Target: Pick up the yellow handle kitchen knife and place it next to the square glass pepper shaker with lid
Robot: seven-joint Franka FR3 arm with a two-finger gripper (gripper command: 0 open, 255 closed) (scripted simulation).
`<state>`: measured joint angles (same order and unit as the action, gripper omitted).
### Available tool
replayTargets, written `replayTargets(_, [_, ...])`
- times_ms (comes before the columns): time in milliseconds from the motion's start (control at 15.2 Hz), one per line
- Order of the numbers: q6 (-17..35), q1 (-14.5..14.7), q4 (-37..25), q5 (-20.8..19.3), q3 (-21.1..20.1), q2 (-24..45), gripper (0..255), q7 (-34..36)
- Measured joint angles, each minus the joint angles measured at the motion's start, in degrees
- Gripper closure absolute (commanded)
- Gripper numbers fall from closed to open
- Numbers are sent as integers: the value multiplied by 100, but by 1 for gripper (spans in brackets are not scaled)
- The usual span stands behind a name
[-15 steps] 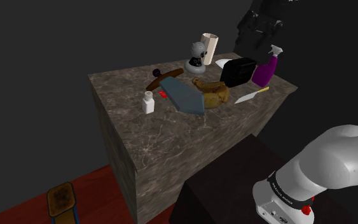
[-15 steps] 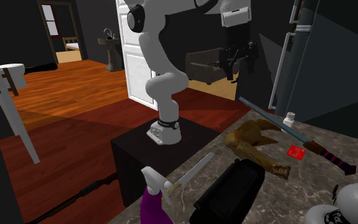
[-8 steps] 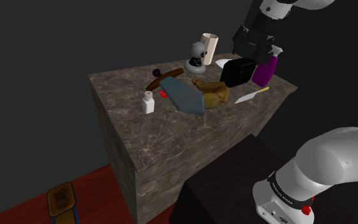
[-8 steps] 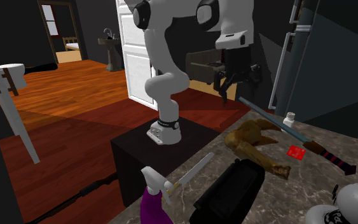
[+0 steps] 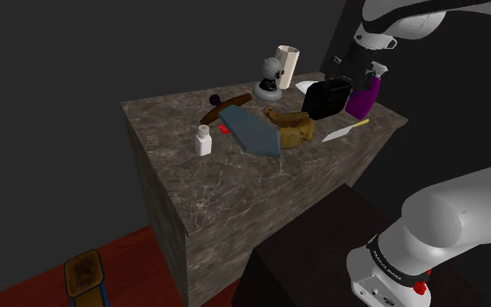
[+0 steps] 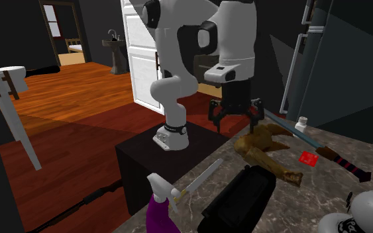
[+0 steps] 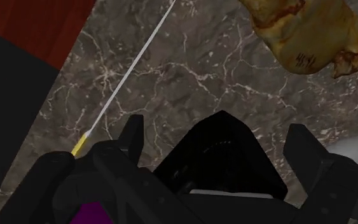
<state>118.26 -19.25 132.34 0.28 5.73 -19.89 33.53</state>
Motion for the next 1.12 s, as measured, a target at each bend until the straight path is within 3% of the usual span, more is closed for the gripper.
replayTargets(792, [876, -841, 154, -59, 556, 1304, 0, 1592])
replayTargets(1122, [1218, -922, 327, -24, 627, 1551, 0, 1789])
